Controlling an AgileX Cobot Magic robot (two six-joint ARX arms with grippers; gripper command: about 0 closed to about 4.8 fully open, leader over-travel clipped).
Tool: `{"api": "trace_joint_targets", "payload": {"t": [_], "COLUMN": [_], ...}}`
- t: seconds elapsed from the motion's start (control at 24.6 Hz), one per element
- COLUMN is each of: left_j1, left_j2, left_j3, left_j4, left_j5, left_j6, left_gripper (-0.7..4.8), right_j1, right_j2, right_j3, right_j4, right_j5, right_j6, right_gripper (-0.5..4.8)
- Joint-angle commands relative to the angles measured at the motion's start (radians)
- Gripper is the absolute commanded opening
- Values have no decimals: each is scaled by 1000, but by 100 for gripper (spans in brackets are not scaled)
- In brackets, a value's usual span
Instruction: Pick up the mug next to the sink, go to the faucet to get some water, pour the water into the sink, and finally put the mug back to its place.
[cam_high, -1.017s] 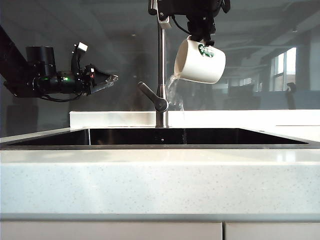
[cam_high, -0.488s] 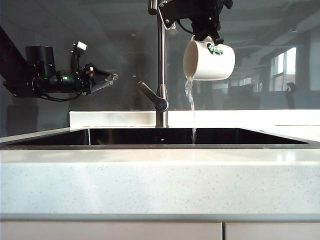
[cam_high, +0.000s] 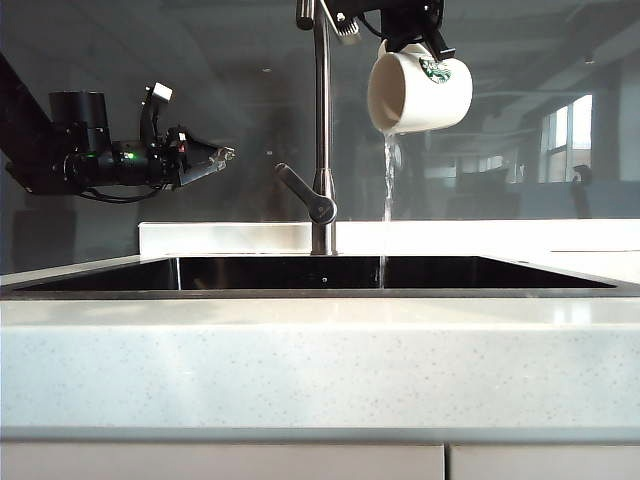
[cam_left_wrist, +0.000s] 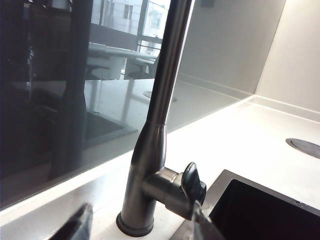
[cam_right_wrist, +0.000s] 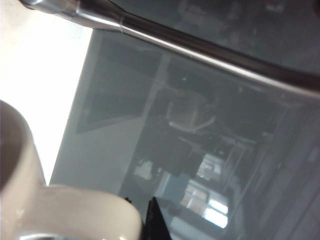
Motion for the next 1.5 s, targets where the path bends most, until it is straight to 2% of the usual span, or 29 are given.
{"api": "trace_joint_targets", "payload": {"t": [0.04,0.33,0.81,0.89,0.94,1.06,1.14,1.34,1.38,1.42,1.5], "left_j1": [1,3,6,6,6,7,8,8,8,8,19], "left_j2": [-9,-9,-9,-9,-9,-9,-9,-9,-9,-9,-9], "left_j3": [3,3,3,3,3,3,3,3,3,3,3], "left_j4": [14,14,35,58,73,85,85,92,117,136,204], "left_j5": [12,14,30,35,46,52,102,169,216,240,252], "left_j6": [-10,-14,-33,-34,-42,-52,-51,-69,-71,-76,-146], "left_gripper": [251,251,251,251,250,251,250,251,257,272,282], "right_j1": [8,18,19,19,19,19,18,6,-8,-21,-66], "right_j2": [-23,-23,-23,-23,-23,-23,-23,-23,-23,-23,-23], "right_j3": [14,14,14,14,13,13,14,14,14,14,14], "right_j4": [69,88,99,82,71,61,60,42,22,5,-49], "right_j5": [-6,-73,-90,-103,-107,-105,-97,-89,-62,-61,-74], "right_j6": [-87,-189,-198,-105,-12,166,354,632,750,800,922], "right_gripper": [-5,-5,-5,-5,-5,-5,-5,-5,-5,-5,-5]}}
